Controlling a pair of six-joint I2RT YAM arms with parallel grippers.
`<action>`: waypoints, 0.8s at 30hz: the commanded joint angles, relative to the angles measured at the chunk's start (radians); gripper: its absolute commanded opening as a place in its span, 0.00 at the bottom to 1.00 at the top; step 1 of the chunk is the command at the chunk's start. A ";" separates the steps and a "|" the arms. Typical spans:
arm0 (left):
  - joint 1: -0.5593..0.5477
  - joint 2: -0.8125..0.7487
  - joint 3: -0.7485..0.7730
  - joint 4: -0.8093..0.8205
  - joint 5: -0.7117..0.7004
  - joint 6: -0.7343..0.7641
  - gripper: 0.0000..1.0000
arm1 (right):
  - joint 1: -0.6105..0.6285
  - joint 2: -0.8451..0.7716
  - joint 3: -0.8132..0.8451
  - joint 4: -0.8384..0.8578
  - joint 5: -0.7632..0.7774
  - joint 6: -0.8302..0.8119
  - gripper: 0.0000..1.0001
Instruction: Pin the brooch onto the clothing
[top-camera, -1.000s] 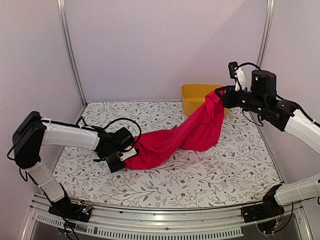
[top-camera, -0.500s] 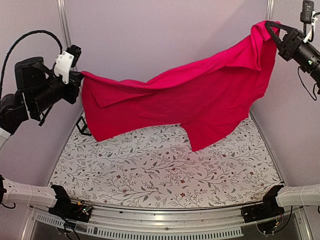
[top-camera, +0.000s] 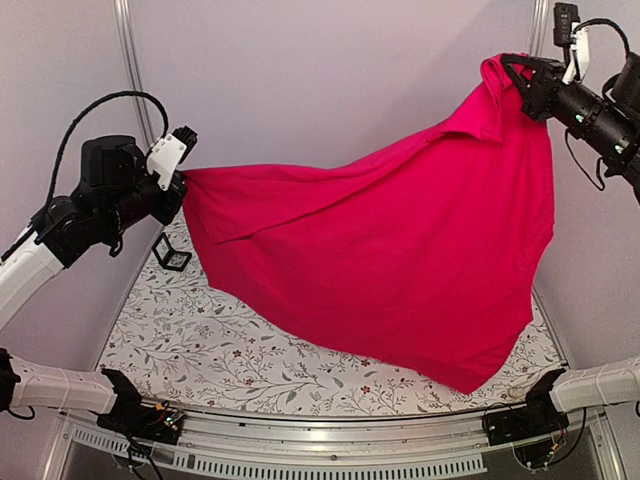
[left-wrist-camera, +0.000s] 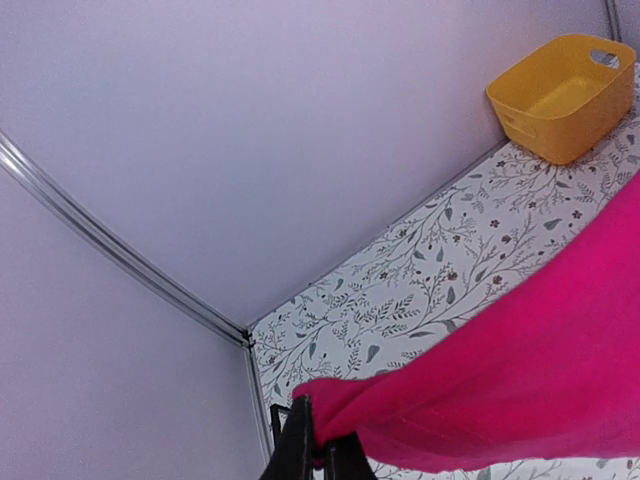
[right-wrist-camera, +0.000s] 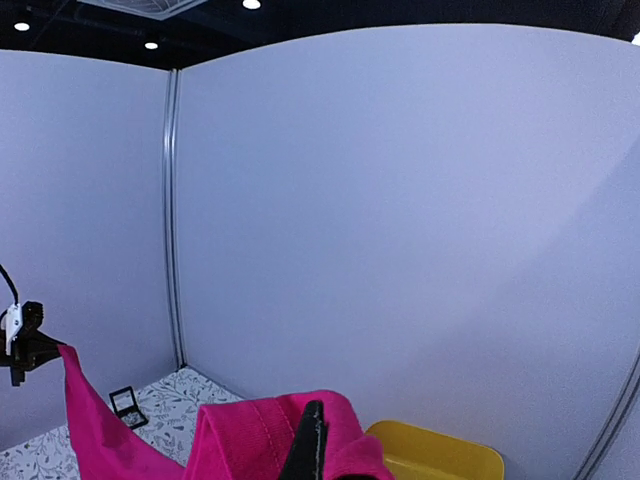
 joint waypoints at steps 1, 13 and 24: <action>0.112 0.049 -0.020 0.092 0.109 -0.016 0.00 | -0.005 0.141 0.042 0.002 0.078 -0.077 0.00; 0.125 0.067 -0.175 -0.088 0.658 -0.102 0.00 | -0.018 0.162 -0.101 0.031 0.155 -0.119 0.00; -0.075 0.105 -0.359 -0.149 0.950 -0.044 0.00 | -0.088 0.156 -0.267 0.030 0.151 -0.081 0.00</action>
